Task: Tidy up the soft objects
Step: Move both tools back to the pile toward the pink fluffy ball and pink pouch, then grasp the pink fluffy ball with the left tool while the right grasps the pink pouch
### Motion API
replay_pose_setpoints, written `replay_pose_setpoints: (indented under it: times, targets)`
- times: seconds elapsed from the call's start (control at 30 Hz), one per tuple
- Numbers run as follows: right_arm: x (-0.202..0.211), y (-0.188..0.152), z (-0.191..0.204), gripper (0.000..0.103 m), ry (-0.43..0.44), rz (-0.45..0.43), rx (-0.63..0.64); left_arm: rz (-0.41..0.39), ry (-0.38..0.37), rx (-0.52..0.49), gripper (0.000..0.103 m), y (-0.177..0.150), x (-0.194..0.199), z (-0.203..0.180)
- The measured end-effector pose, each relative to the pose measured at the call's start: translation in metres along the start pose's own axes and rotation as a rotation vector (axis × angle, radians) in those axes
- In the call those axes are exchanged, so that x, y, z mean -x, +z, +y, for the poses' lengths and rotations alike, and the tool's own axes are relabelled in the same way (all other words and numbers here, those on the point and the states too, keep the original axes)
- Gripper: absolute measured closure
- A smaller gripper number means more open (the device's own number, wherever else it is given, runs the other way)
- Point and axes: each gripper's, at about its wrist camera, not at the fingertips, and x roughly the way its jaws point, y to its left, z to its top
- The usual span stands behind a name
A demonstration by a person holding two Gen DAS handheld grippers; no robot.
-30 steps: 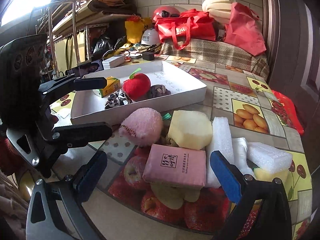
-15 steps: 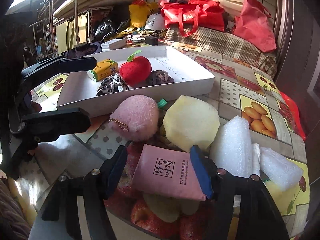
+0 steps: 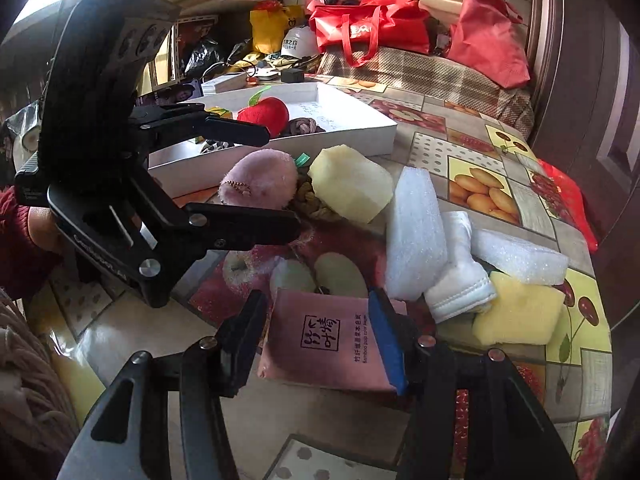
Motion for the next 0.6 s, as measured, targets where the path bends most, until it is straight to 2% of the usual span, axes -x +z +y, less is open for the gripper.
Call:
replay_pose_setpoints:
  times: [0.07, 0.17, 0.23, 0.3, 0.33, 0.4, 0.43, 0.47, 0.53, 0.6]
  targets:
    - [0.003, -0.004, -0.004, 0.05, 0.004, -0.015, -0.028, 0.047, 0.0, -0.017, 0.001, 0.0, -0.009, -0.004]
    - [0.005, -0.006, -0.008, 0.05, 0.01, -0.033, -0.057, 0.055, -0.061, -0.022, 0.001, -0.006, -0.003, -0.012]
    - [0.006, -0.007, -0.007, 0.05, 0.008, -0.035, -0.051, 0.048, -0.05, -0.007, 0.002, -0.012, 0.008, -0.016]
    - [0.008, -0.008, -0.007, 0.049, 0.01, -0.045, -0.056, 0.056, -0.168, 0.06, 0.001, -0.021, 0.02, -0.013]
    - [0.011, -0.009, -0.009, 0.049, 0.024, -0.056, -0.072, 0.047, -0.181, 0.098, 0.001, -0.024, 0.028, -0.01]
    - [0.017, -0.012, -0.013, 0.049, 0.058, -0.083, -0.112, -0.006, -0.134, 0.123, 0.001, -0.028, 0.045, -0.004]
    - [0.021, -0.013, -0.015, 0.046, 0.066, -0.098, -0.129, -0.037, -0.094, 0.118, 0.001, -0.027, 0.052, -0.001]
    - [0.025, -0.014, -0.017, 0.036, 0.061, -0.115, -0.146, -0.057, -0.048, 0.11, 0.001, -0.026, 0.055, 0.003]
    - [0.033, -0.014, -0.019, 0.023, 0.034, -0.149, -0.167, -0.052, 0.004, 0.112, 0.001, -0.021, 0.051, 0.011]
    - [0.035, -0.013, -0.019, 0.023, 0.018, -0.153, -0.173, -0.033, 0.008, 0.135, 0.001, -0.015, 0.039, 0.019]
